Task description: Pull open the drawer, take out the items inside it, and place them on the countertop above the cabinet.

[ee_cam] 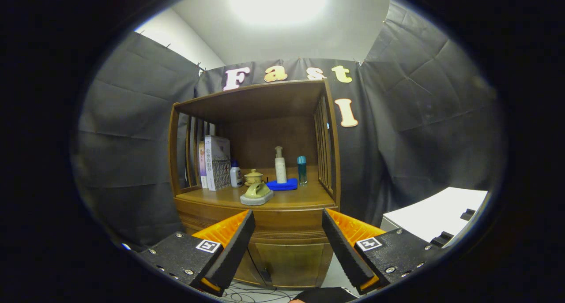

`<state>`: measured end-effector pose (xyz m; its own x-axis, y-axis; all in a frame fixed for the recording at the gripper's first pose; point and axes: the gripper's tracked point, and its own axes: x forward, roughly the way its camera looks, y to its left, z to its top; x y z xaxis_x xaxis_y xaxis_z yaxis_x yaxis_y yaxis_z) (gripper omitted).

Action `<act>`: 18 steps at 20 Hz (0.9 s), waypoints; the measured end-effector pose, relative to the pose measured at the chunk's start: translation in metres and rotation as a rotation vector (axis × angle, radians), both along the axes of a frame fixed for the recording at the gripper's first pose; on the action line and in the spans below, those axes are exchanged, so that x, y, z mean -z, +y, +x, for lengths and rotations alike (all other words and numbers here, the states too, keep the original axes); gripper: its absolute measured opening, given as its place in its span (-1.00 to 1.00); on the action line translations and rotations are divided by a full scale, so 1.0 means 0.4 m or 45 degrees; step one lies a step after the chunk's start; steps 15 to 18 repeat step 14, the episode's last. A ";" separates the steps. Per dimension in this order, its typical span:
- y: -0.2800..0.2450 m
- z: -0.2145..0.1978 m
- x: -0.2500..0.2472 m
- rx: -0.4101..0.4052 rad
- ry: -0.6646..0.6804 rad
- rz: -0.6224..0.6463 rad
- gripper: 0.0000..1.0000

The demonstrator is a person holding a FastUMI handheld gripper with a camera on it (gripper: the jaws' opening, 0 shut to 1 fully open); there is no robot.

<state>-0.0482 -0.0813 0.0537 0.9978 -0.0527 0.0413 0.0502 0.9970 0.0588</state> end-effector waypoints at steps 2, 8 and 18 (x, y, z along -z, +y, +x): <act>-0.008 -0.006 0.010 -0.003 0.000 0.046 0.91; -0.018 -0.017 -0.005 -0.013 -0.045 0.089 0.90; -0.004 -0.012 0.008 -0.032 -0.036 0.061 0.90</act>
